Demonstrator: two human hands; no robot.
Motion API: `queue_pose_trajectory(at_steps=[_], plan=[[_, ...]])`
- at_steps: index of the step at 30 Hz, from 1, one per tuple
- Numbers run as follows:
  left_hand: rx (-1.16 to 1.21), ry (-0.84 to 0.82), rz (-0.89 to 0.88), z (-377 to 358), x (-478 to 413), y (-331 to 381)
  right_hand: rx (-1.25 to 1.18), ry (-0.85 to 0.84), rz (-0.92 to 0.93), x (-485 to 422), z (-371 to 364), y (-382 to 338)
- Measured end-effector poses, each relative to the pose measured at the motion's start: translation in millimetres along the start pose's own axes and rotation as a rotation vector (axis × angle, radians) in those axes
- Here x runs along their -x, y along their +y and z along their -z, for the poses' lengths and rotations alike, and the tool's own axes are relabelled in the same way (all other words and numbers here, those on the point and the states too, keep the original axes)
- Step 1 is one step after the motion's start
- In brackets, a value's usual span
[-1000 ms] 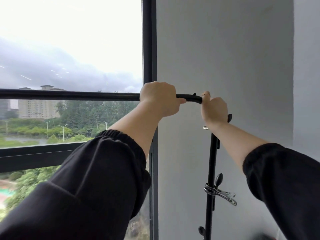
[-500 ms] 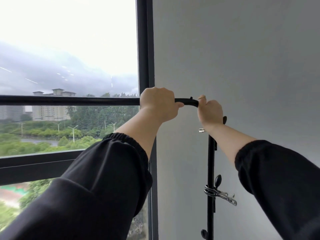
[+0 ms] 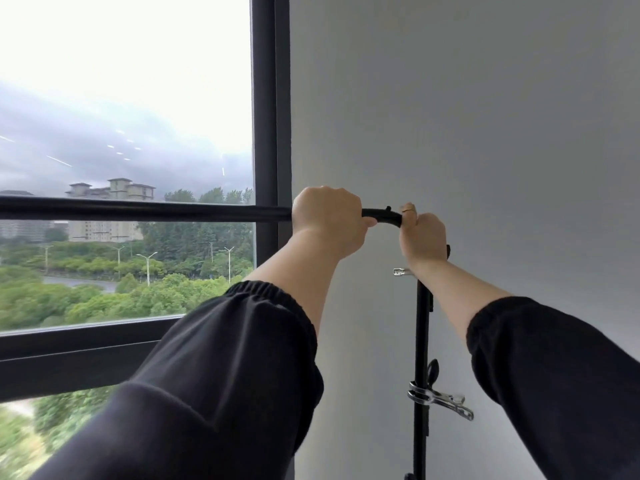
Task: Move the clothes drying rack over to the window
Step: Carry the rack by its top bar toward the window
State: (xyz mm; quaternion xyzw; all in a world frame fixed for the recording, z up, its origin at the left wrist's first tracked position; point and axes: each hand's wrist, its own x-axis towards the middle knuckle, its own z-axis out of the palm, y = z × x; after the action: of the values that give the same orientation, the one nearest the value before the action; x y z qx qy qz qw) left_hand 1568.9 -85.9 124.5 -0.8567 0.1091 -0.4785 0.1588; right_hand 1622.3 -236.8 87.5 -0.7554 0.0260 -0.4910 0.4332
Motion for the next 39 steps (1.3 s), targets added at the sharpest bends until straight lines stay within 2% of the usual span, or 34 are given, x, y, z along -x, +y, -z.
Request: queue_pose_trajectory(at_steps=[4, 10, 13, 17, 21, 25, 28, 30, 34, 39], plan=[[0.008, -0.025, 0.008, -6, -2, -13, -0.015, -0.041, 0.023, 2, -9, -6], [-0.071, 0.071, -0.150, -7, 32, -73, 0.075, -0.136, 0.052, 26, -21, -41], [-0.109, 0.084, -0.178, 3, 53, -98, 0.087, -0.077, 0.209, 44, -25, -65], [-0.048, 0.009, -0.132, 25, 77, -132, 0.179, -0.076, 0.554, 73, -20, -100], [0.025, -0.065, -0.109, 46, 108, -178, 0.201, -0.270, 0.724, 107, -18, -138], [-0.011, -0.149, -0.061, 67, 144, -234, 0.152, -0.482, 0.765, 138, -29, -188], [0.017, -0.207, -0.034, 78, 165, -273, 0.118, -0.709, 0.742, 159, -38, -232], [0.055, -0.237, -0.013, 83, 175, -292, 0.159, -0.772, 0.778, 170, -45, -255], [0.043, -0.215, -0.025, 81, 183, -308, 0.253, -0.712, 0.825, 178, -56, -269], [-0.015, -0.142, -0.043, 70, 174, -293, 0.274, -0.543, 0.739, 179, -68, -256]])
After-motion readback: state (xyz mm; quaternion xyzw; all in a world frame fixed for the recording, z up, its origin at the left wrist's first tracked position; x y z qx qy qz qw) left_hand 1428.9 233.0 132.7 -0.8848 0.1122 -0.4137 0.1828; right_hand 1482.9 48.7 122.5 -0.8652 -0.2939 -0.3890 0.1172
